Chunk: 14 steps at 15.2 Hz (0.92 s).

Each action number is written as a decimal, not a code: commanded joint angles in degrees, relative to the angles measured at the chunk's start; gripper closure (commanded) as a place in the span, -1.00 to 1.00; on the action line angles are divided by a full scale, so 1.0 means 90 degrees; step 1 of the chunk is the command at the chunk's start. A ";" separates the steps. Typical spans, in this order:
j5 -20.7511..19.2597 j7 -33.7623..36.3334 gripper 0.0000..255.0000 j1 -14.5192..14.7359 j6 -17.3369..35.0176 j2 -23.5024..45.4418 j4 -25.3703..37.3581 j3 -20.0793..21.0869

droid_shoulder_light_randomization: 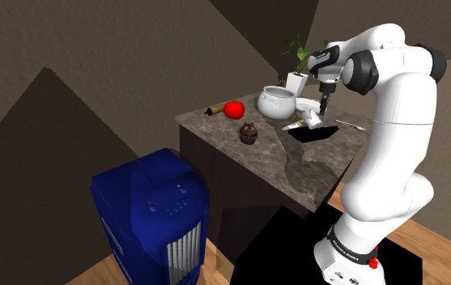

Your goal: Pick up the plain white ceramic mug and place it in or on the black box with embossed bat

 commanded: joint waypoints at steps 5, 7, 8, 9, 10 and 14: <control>-0.0018 0.0012 -1.00 0.0011 -0.0628 -0.0036 0.0595 -0.0005; -0.0015 0.0010 -1.00 0.0008 -0.0799 -0.0030 0.0772 -0.0005; -0.0016 0.0011 -1.00 0.0009 -0.0799 -0.0031 0.0770 -0.0005; -0.0015 0.0010 -1.00 0.0008 -0.0799 -0.0030 0.0772 -0.0005; -0.0015 0.0010 -1.00 0.0008 -0.0799 -0.0030 0.0772 -0.0005; -0.0015 0.0011 -1.00 0.0009 -0.0798 -0.0030 0.0771 -0.0005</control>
